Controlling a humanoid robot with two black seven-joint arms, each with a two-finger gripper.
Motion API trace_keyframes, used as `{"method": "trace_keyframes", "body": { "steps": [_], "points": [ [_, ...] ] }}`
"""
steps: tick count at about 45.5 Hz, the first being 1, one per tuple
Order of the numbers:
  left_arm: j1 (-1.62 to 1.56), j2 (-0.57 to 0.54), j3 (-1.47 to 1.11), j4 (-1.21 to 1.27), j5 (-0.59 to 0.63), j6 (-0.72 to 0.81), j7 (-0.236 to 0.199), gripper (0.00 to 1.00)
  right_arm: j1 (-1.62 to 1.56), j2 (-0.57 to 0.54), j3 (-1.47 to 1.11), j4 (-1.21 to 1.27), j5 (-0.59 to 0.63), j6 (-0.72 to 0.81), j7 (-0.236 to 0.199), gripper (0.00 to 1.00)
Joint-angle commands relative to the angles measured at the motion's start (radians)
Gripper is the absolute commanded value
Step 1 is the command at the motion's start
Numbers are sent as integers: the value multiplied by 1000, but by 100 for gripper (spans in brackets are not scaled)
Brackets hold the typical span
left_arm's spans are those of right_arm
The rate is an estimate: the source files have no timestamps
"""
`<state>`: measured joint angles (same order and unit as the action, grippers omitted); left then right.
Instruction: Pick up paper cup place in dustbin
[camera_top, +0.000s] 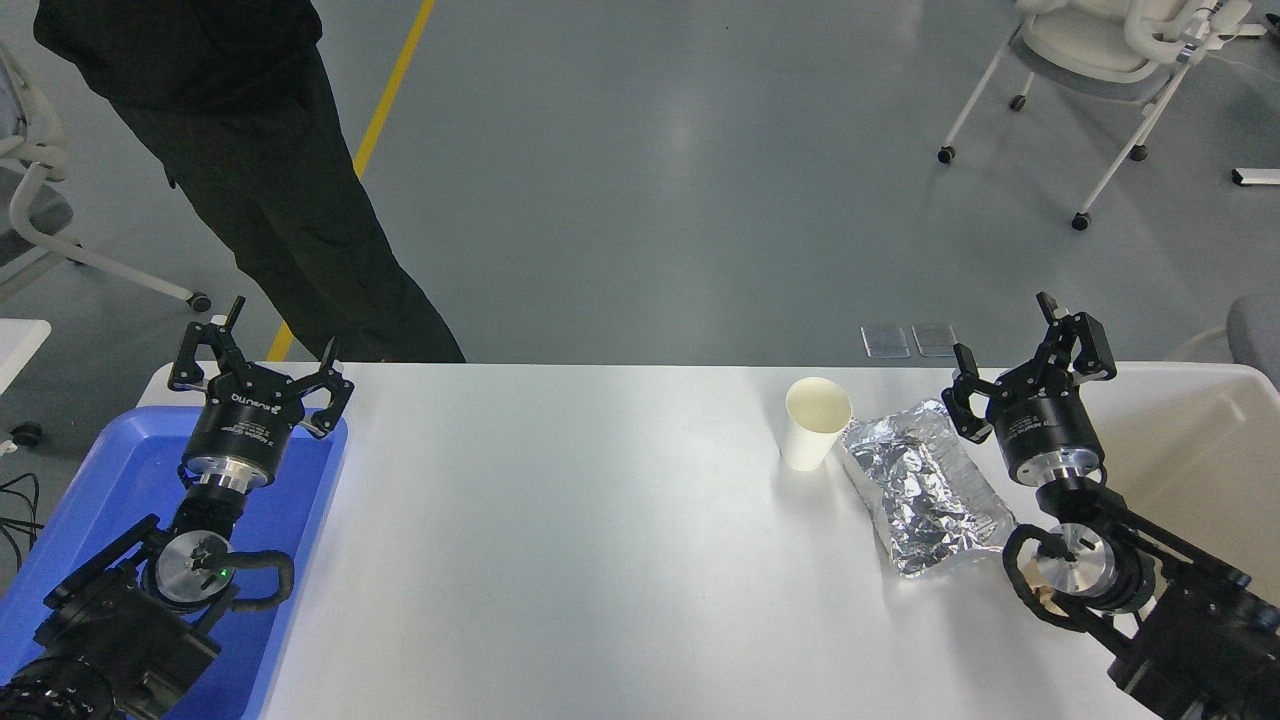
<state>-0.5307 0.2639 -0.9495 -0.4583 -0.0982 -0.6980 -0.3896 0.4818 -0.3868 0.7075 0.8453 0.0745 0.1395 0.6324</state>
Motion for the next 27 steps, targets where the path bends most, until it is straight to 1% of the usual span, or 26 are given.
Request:
{"method": "trace_keyframes", "body": {
  "steps": [1, 27],
  "points": [
    [0, 0, 0, 0, 0, 0, 0, 100, 3, 0, 0, 0, 1, 0, 0, 100],
    [0, 0, -2, 0, 0, 0, 0, 100, -2, -3, 6, 0, 7, -1, 3, 100]
  ]
}}
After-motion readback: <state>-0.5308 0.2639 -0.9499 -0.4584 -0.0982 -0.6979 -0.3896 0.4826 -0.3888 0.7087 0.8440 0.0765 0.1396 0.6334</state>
